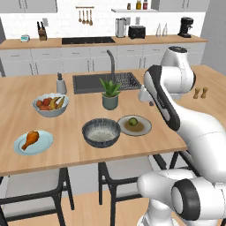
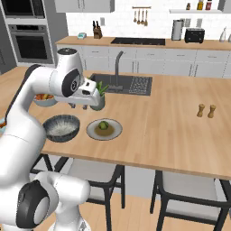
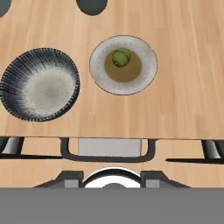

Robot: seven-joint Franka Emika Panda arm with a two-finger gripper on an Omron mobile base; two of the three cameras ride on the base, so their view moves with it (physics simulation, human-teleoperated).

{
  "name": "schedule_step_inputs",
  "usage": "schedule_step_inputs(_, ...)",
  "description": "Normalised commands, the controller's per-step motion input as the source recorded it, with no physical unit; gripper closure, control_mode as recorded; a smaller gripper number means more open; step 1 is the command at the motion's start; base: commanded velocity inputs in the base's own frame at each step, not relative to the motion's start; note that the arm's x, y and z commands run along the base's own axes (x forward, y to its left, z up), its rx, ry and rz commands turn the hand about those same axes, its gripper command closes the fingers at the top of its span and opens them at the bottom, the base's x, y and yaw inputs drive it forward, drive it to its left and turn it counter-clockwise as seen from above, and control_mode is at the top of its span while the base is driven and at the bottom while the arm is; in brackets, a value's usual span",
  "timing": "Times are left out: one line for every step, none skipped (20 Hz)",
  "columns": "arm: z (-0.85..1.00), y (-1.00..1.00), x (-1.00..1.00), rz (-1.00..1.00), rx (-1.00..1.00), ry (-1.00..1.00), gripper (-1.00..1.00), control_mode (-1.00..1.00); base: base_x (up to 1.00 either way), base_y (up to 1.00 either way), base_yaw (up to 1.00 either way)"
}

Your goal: Pick the chicken drumstick and lime from their plates and place them in the bowl. Then put the bowl in the fridge.

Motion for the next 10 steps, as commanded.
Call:
schedule_step_inputs(0.0, 0.0, 0.0, 0.0, -0.01, 0.0, -1.0, -1.0, 0.0, 0.0, 0.0)
schedule_step_inputs(0.0, 0.0, 0.0, 0.0, 0.0, 0.0, -1.0, -1.0, 0.0, 0.0, 0.0)
schedule_step_inputs(0.0, 0.0, 0.0, 0.0, 0.0, 0.0, -1.0, -1.0, 0.0, 0.0, 0.0)
schedule_step_inputs(0.0, 0.0, 0.0, 0.0, 0.0, 0.0, -1.0, -1.0, 0.0, 0.0, 0.0)
schedule_step_inputs(0.0, 0.0, 0.0, 0.0, 0.0, 0.0, -1.0, -1.0, 0.0, 0.0, 0.0)
schedule_step_inputs(-0.06, -0.04, 0.26, 0.0, 0.0, 0.0, -1.0, -1.0, 0.0, 0.0, 0.0)
schedule_step_inputs(-0.29, -0.3, 0.16, 0.0, 0.0, -0.07, -1.0, -1.0, 0.0, 0.0, 0.0)
schedule_step_inputs(-0.47, -0.44, 0.48, 0.01, 0.0, -0.05, -1.0, -1.0, 0.0, 0.0, 0.0)
schedule_step_inputs(-0.46, -0.5, 0.59, 0.04, 0.0, -0.09, -1.0, -1.0, 0.0, 0.0, 0.0)
schedule_step_inputs(-0.53, -0.39, 0.76, 0.04, -0.04, -0.06, -1.0, -1.0, 0.0, 0.0, 0.0)
